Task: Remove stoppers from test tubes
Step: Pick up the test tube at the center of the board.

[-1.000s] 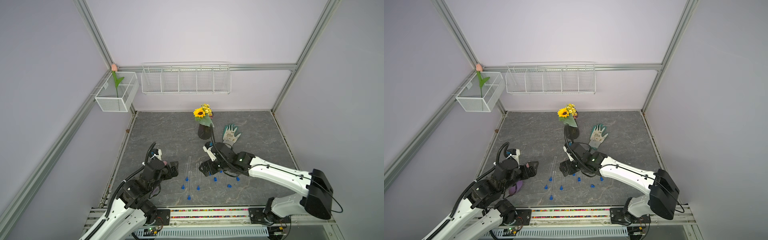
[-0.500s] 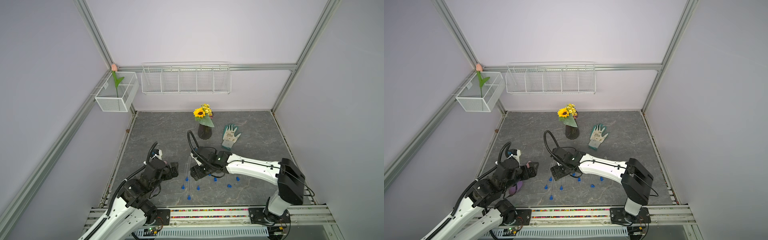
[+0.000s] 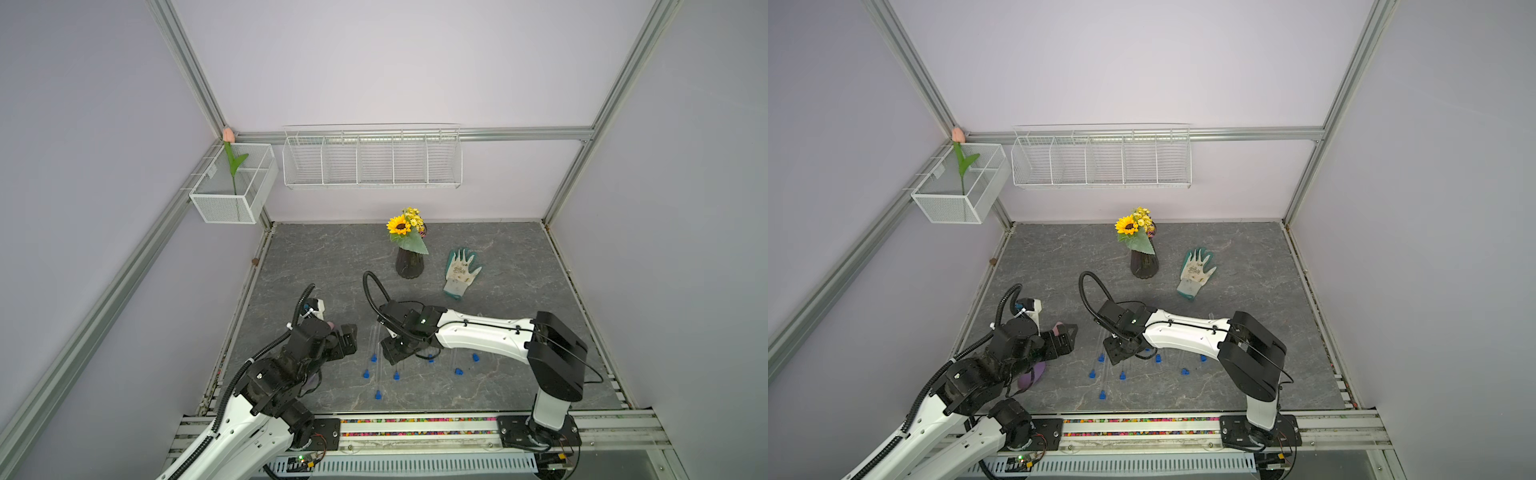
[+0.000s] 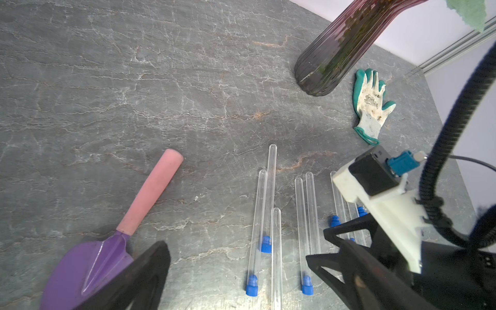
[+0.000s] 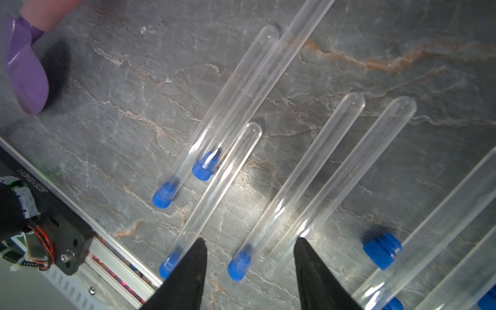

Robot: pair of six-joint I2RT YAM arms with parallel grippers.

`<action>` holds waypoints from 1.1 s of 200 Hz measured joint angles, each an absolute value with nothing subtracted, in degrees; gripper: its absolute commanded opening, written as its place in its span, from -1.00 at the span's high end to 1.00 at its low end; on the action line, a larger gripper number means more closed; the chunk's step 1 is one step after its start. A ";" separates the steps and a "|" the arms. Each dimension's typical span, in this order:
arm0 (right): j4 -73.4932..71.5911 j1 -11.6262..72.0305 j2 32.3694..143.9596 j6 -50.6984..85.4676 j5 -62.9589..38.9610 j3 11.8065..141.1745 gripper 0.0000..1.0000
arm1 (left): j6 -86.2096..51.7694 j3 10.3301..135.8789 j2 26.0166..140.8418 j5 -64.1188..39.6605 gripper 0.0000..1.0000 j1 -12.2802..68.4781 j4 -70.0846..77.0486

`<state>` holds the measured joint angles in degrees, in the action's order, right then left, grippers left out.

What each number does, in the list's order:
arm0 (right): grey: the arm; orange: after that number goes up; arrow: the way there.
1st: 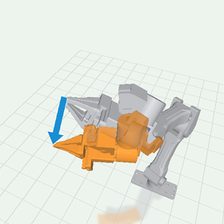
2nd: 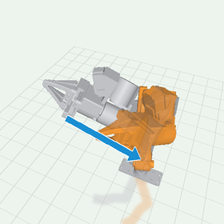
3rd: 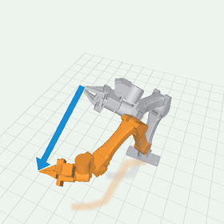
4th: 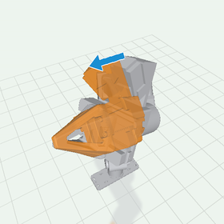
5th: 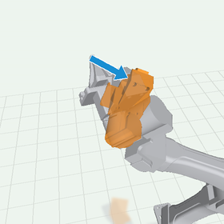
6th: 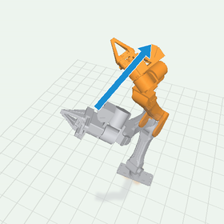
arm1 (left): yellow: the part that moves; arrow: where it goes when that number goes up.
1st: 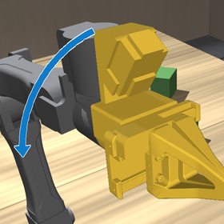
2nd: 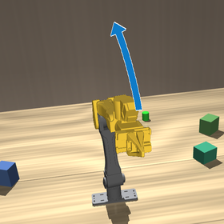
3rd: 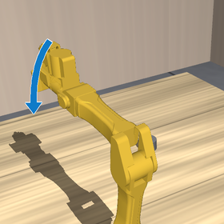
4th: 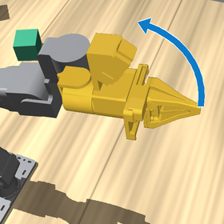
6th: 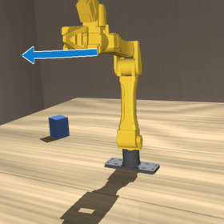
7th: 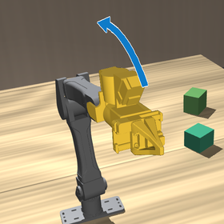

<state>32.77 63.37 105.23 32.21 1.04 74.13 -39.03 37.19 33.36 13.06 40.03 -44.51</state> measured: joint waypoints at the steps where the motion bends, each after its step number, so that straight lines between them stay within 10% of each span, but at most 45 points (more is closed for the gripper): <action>1: 32.77 63.37 105.30 32.25 1.06 74.15 -0.04 | -39.03 37.19 33.36 13.06 -0.99 40.03 -44.49; 220: 37.23 63.44 113.56 32.58 7.86 77.69 0.20 | -41.98 36.73 29.78 16.16 -0.99 40.03 -44.49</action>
